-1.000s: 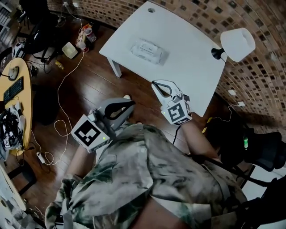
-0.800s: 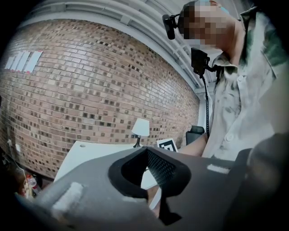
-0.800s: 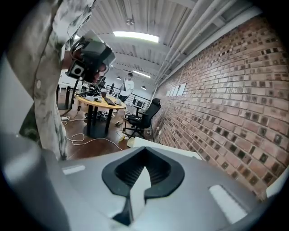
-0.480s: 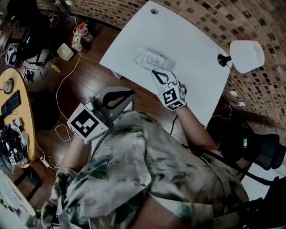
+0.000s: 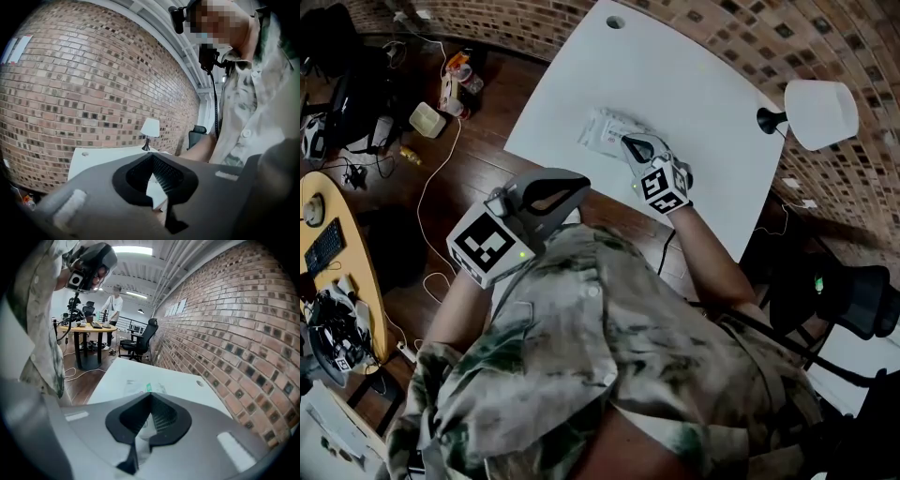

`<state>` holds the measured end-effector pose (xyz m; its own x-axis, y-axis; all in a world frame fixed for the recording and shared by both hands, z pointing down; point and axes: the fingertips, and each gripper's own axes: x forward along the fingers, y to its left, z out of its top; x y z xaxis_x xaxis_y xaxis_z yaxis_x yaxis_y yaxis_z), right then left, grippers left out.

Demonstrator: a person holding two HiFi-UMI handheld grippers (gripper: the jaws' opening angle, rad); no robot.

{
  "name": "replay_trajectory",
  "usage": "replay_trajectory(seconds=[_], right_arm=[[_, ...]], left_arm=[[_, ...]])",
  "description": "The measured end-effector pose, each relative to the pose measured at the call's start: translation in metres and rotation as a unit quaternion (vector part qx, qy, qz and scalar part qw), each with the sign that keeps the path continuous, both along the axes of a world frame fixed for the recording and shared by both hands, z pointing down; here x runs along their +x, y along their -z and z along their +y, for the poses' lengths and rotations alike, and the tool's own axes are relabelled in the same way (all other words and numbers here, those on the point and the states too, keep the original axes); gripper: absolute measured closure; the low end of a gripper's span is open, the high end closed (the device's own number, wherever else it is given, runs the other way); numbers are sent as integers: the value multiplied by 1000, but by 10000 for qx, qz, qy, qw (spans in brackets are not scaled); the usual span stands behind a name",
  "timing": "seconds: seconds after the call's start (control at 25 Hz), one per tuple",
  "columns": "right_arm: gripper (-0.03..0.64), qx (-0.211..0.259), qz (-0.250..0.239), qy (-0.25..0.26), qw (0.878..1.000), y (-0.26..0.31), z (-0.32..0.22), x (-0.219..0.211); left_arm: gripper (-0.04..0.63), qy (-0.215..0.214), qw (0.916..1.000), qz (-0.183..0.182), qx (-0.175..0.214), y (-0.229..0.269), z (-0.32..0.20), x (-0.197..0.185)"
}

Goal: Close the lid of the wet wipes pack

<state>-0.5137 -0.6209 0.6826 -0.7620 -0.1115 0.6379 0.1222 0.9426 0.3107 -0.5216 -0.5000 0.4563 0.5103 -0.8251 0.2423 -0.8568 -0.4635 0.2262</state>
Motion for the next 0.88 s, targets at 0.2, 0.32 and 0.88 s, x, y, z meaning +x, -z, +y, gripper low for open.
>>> replay_trajectory(seconds=[0.2,0.32,0.88], right_arm=[[611,-100,192,-104,9997,-11,-17,-6],[611,-147,311,-132,9993,-18,-23,-7],[615,-622,686,-230,9954,-31,-31,-8]], left_arm=[[595,-49,9999,90,-7,-4,-10,-8],[595,-65,9999,158,8,-7,-13,-11],[595,75,9995,264,-126,-17,-17,-27]])
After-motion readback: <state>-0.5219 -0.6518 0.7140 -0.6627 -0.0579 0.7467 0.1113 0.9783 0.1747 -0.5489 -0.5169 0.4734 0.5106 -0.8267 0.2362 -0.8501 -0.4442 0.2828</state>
